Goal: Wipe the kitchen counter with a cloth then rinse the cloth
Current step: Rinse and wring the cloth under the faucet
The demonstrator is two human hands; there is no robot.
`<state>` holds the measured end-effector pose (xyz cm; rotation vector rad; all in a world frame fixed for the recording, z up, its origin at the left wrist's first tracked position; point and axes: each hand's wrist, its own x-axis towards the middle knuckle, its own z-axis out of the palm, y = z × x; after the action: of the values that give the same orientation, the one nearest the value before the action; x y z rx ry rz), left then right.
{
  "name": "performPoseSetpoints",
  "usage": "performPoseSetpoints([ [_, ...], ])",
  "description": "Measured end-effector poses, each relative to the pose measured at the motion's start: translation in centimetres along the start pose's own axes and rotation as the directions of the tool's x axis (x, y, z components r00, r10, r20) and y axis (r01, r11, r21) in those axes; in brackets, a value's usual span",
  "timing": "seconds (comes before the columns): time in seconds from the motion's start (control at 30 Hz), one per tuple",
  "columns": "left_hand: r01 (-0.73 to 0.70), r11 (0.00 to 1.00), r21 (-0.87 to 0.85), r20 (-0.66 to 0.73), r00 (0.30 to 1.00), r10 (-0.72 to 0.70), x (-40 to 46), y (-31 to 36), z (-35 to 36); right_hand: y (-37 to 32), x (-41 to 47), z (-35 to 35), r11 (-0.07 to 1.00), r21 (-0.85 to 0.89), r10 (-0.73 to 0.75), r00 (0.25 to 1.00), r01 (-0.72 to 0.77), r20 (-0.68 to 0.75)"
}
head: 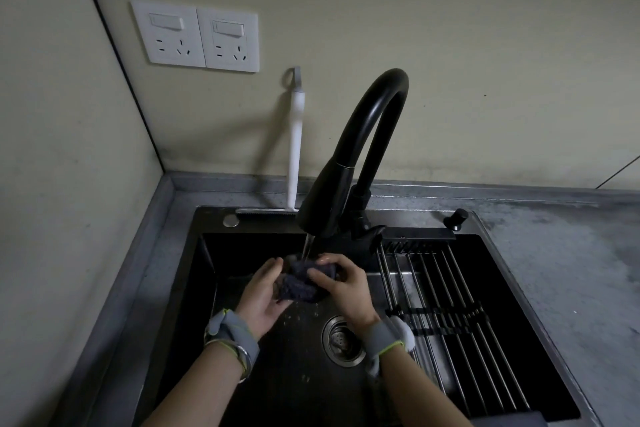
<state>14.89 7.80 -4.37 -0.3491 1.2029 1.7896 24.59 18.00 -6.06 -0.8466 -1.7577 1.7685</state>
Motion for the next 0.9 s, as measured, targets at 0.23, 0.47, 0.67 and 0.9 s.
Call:
performPoseSetpoints([
  [0.23,-0.046,0.997,-0.056,0.08,0.996,0.05,-1.4,1.3,-0.5,2.7,-0.4,1.6,0.516,0.732,0.551,0.827,-0.445,0.114],
  [0.47,0.036,0.999,0.018,0.254,0.966,-0.04,-1.9,1.6,-2.8,2.8,0.0,2.0,0.514,0.58,0.522,0.767,-0.632,0.373],
  [0.67,0.113,0.984,0.137,0.0,0.994,-0.114,-0.8,0.2,-4.1,0.7,2.2,2.6,0.669,0.491,0.61,0.789,-0.558,0.067],
  [0.9,0.358,0.93,0.084,0.198,0.909,-0.368,1.2,-1.7,-1.7,-2.2,-0.9,4.4,0.992,0.055,0.114,0.993,-0.113,-0.02],
])
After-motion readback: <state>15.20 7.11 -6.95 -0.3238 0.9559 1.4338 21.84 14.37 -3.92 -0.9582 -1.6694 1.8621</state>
